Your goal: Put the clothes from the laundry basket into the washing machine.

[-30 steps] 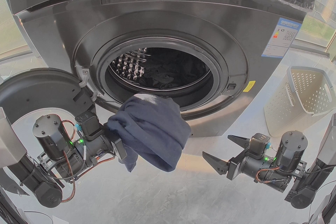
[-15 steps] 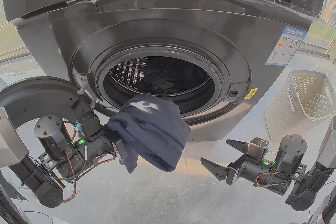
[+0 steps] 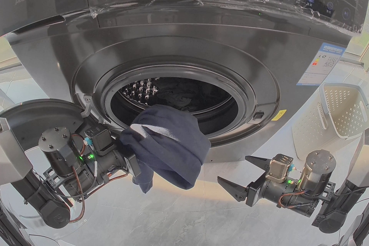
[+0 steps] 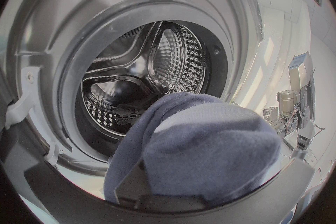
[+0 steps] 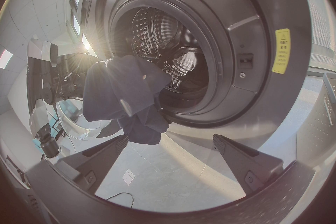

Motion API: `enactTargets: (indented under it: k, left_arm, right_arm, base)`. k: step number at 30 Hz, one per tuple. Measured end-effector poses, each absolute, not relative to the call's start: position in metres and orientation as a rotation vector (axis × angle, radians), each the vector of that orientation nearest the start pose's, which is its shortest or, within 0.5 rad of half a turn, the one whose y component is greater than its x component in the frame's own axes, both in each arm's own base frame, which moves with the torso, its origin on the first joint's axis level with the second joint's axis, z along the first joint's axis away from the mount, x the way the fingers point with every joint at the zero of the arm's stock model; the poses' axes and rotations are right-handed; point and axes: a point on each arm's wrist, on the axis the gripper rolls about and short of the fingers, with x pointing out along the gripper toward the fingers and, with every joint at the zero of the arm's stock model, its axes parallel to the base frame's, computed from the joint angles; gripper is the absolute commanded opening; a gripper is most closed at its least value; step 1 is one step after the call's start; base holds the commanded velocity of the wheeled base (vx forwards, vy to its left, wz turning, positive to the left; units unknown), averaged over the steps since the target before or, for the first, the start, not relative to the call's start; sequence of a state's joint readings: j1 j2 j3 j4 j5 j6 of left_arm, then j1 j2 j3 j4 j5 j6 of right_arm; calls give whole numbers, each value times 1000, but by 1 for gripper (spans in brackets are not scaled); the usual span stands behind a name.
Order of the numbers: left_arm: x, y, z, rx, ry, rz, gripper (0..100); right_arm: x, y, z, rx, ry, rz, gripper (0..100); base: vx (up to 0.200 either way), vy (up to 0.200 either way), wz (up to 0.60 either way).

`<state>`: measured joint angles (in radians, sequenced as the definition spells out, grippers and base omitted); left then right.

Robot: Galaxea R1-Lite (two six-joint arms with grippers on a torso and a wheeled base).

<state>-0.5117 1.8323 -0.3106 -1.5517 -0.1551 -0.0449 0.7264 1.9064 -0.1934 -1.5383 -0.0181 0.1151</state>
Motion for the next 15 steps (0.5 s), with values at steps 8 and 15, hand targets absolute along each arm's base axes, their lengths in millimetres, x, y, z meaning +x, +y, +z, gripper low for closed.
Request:
enactTargets:
  k: [8,15]
  left_arm:
    - [230,-139,122,-55,-17,-682,0]
    - [240,-158,133,-89,-78,-677,0]
  right_arm:
    - [182,166,78,34,229,707,100]
    - [179,167,77,30,237,721,100]
  base:
    - [0,0,0]
    - [0,0,0]
